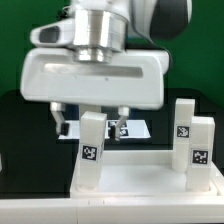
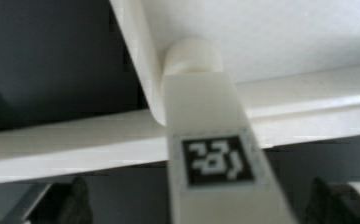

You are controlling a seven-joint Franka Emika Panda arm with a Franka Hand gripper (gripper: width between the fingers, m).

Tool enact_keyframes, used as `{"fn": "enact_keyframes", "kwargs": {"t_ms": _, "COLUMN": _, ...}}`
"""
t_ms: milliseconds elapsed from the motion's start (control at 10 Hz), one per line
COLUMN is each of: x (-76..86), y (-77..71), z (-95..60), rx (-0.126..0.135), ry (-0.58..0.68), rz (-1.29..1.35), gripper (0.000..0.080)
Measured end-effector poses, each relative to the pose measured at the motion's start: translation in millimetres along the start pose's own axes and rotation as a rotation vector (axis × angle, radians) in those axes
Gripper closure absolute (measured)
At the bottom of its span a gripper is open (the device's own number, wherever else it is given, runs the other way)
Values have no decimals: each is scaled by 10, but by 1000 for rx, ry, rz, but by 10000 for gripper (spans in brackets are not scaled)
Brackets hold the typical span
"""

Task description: Assemble desk

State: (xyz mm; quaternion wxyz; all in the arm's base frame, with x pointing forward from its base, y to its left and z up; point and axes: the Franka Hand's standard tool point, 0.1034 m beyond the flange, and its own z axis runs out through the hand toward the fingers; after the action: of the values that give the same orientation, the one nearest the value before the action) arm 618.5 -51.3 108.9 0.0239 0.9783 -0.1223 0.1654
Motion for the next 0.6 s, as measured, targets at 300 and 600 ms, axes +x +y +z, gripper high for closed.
{"fn": "enact_keyframes", "kwargs": {"t_ms": 300, "x": 61, "y": -37, "z": -86, "rx": 35, "ry": -182, "rz": 49, "gripper": 151}}
{"fn": "enact_keyframes", "kwargs": {"t_ms": 600, "x": 94, "y": -66, "z": -58, "rx": 39, "ry": -294, "rz": 50, "gripper": 151}}
